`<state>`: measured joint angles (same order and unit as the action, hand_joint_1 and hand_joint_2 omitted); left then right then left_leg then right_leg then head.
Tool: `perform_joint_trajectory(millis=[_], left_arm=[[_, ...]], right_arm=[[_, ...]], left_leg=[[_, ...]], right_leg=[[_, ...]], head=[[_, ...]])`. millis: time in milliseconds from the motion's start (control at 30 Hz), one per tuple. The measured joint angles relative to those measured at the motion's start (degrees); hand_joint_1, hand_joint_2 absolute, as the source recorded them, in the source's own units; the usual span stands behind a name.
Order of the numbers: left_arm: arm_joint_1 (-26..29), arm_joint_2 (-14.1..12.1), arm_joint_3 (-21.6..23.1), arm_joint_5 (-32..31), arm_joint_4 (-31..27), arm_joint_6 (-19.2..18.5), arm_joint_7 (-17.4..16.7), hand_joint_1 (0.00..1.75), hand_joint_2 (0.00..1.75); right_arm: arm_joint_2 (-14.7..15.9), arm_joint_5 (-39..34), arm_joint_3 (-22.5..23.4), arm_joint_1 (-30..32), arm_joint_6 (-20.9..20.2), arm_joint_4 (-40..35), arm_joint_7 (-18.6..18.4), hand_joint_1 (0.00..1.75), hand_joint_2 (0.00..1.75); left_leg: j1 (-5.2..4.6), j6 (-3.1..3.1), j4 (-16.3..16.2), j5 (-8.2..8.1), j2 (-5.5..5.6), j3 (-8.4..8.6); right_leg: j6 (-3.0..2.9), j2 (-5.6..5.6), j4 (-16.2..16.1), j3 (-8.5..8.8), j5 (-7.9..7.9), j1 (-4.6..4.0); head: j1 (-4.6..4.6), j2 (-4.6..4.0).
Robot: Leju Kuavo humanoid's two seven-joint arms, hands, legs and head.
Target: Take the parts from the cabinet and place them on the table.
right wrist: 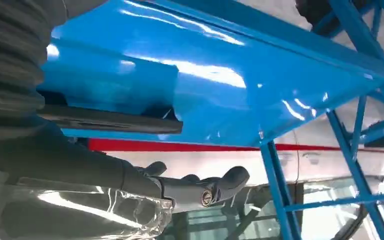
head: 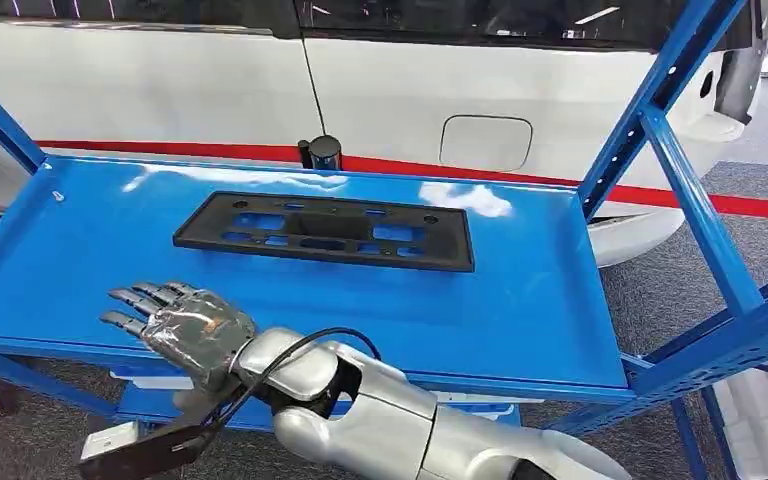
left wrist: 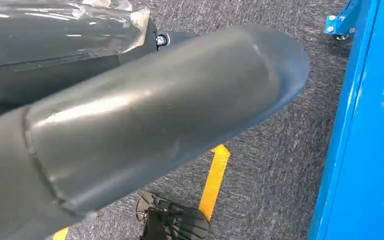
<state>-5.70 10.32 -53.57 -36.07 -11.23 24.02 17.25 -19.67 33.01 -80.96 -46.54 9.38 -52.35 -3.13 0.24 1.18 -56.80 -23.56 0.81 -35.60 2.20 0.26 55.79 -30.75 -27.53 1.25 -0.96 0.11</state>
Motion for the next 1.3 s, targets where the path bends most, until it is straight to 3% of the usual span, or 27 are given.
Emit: perform_joint_trajectory(millis=[267,367,533,867,1167,1200,1233,1300], left_arm=[[-0.4,0.2,0.1,-2.4,0.0,-0.1,0.0,0.0,0.0],[-0.7,0.4,0.5,-3.8,0.0,-0.1,0.0,0.0,0.0],[-0.7,0.6,0.7,-3.9,0.0,0.2,-0.3,0.0,0.0],[-0.9,0.6,0.5,-2.9,0.0,0.5,-0.7,0.0,0.0],[-0.2,0.6,-0.9,-0.5,0.0,1.3,0.2,0.0,0.0],[-0.2,0.6,-1.1,-0.2,0.0,1.4,0.2,0.0,0.0],[-0.2,0.6,-1.4,-0.1,0.0,1.6,0.2,0.0,0.0],[-0.2,0.6,-1.6,0.2,0.0,1.8,0.2,0.0,0.0]], right_arm=[[0.0,2.6,-4.7,-0.5,1.1,5.2,-1.6,0.0,1.75],[0.1,10.4,-5.5,-0.9,9.1,12.2,-3.7,0.0,1.75],[0.2,9.9,-5.4,-2.1,15.1,22.1,-4.1,0.0,1.75],[0.1,5.4,-2.3,-6.7,16.9,34.5,-9.0,0.0,1.75],[0.1,4.5,0.1,-9.2,16.0,38.4,-10.2,0.0,1.75],[0.1,4.6,0.1,-9.3,15.8,38.5,-10.2,0.38,1.75],[0.1,4.8,0.1,-9.3,15.6,38.6,-10.2,1.75,1.75],[0.1,4.9,0.0,-9.2,15.2,38.6,-10.0,1.75,1.75]], left_leg=[[0.0,0.0,0.0,0.0,-0.01,0.01],[0.01,0.0,0.0,0.01,0.03,0.03],[0.0,-0.01,0.0,0.02,0.01,0.03],[0.0,-0.01,0.0,0.0,0.03,0.41],[0.0,-0.03,0.0,0.0,0.02,0.47],[-0.01,-0.02,0.0,0.01,0.02,0.46],[-0.01,-0.02,0.0,0.02,0.02,0.45],[-0.01,-0.02,0.0,0.03,0.02,0.45]], right_leg=[[0.01,0.0,0.0,-0.02,0.0,-0.01],[0.0,-0.02,0.0,0.0,0.0,-0.01],[0.02,0.01,0.0,0.03,0.03,0.0],[0.0,-0.01,0.0,-0.04,-0.01,0.02],[0.01,0.0,0.0,0.07,0.0,0.01],[0.02,0.0,0.0,0.21,0.01,0.02],[0.02,0.0,0.0,0.45,0.02,0.01],[0.03,0.0,0.0,0.47,0.02,0.01]], head=[[-0.02,0.0],[0.0,0.0],[-0.02,0.0],[0.0,0.0],[0.0,0.0],[0.0,0.0],[-0.02,0.0],[0.0,0.0]])
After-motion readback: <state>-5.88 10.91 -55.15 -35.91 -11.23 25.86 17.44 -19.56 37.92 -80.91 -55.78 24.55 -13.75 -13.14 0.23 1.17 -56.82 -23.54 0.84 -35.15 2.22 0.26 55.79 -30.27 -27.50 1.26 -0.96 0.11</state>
